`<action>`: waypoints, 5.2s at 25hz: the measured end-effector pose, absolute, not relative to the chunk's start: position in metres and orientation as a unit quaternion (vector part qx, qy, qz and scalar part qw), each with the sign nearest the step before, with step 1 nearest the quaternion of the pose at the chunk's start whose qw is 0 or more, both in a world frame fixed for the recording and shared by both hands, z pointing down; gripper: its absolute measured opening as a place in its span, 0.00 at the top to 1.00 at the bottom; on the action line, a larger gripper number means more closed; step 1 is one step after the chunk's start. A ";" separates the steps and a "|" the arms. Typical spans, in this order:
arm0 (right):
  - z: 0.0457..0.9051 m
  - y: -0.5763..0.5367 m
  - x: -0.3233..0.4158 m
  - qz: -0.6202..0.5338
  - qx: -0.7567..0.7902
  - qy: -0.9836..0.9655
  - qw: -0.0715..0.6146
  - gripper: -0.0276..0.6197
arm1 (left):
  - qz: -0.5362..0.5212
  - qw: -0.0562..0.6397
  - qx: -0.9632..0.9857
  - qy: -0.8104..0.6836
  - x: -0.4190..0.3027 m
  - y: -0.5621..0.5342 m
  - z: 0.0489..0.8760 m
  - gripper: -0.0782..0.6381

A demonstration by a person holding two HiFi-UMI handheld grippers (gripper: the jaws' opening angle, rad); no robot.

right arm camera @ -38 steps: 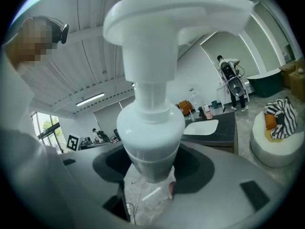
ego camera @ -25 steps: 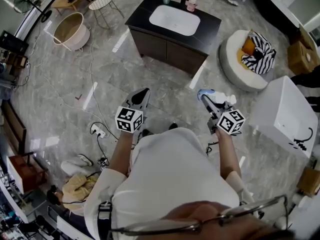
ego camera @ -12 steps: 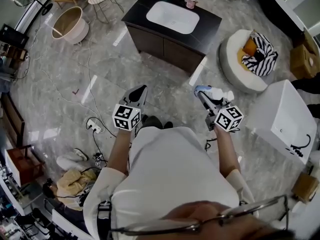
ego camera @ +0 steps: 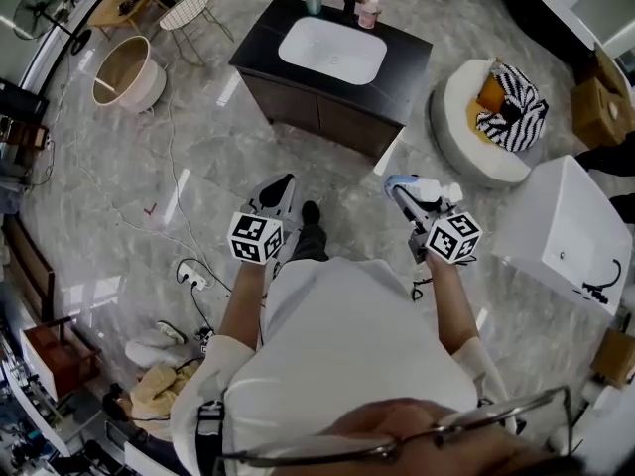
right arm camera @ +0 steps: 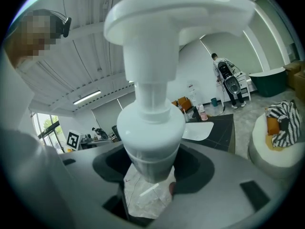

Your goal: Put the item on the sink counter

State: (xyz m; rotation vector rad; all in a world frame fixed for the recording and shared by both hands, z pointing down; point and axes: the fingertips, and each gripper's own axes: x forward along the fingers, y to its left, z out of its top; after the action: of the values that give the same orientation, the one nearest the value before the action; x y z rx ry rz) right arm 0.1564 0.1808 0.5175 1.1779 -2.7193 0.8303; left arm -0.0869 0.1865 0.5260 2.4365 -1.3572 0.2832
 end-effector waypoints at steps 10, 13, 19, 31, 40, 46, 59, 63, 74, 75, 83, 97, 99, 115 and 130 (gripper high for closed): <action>0.515 0.094 0.130 0.278 0.421 -0.863 0.033 0.56 | 0.111 0.175 0.881 -0.425 -0.095 0.075 0.528 0.88; 0.518 0.068 0.118 0.279 0.433 -0.856 0.034 0.56 | 0.114 0.175 0.888 -0.409 -0.103 0.045 0.530 0.88; 0.515 0.028 0.096 0.274 0.457 -0.845 0.035 0.56 | 0.114 0.173 0.899 -0.385 -0.127 -0.008 0.529 0.88; 0.513 -0.018 0.089 0.273 0.487 -0.829 0.035 0.56 | 0.098 0.183 0.909 -0.362 -0.136 -0.062 0.534 0.88; 0.528 -0.052 0.103 0.283 0.494 -0.821 0.041 0.56 | 0.102 0.196 0.902 -0.371 -0.130 -0.088 0.544 0.88; 0.538 -0.095 0.117 0.269 0.486 -0.829 0.067 0.56 | 0.107 0.200 0.893 -0.388 -0.117 -0.122 0.547 0.88; 0.582 -0.218 0.169 0.249 0.457 -0.839 0.157 0.56 | 0.134 0.202 0.886 -0.395 -0.049 -0.206 0.557 0.88; 0.611 -0.255 0.188 0.241 0.457 -0.834 0.194 0.56 | 0.143 0.204 0.882 -0.400 -0.035 -0.224 0.563 0.88; 0.664 -0.363 0.213 0.208 0.426 -0.844 0.250 0.56 | 0.154 0.210 0.870 -0.419 -0.001 -0.268 0.575 0.88; 0.669 -0.371 0.213 0.207 0.422 -0.845 0.254 0.56 | 0.156 0.211 0.868 -0.421 0.001 -0.270 0.577 0.88; 0.716 -0.432 0.215 0.184 0.399 -0.847 0.299 0.56 | 0.173 0.219 0.862 -0.423 0.011 -0.288 0.591 0.88; 0.817 -0.504 0.223 0.192 0.416 -0.817 0.350 0.56 | 0.202 0.246 0.850 -0.419 0.007 -0.302 0.627 0.88; 0.829 -0.509 0.225 0.199 0.418 -0.813 0.352 0.56 | 0.202 0.254 0.847 -0.422 0.007 -0.302 0.630 0.88; 0.857 -0.533 0.231 0.187 0.443 -0.798 0.364 0.50 | 0.209 0.277 0.826 -0.444 -0.012 -0.304 0.648 0.88; 0.823 -0.502 0.237 0.208 0.457 -0.796 0.338 0.42 | 0.195 0.258 0.829 -0.456 -0.020 -0.292 0.626 0.88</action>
State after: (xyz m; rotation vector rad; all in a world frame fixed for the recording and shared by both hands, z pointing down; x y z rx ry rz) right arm 0.2375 -0.5023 0.8234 1.1919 -2.0737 0.5428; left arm -0.0200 -0.2920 0.6258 2.2483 -1.2356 0.5296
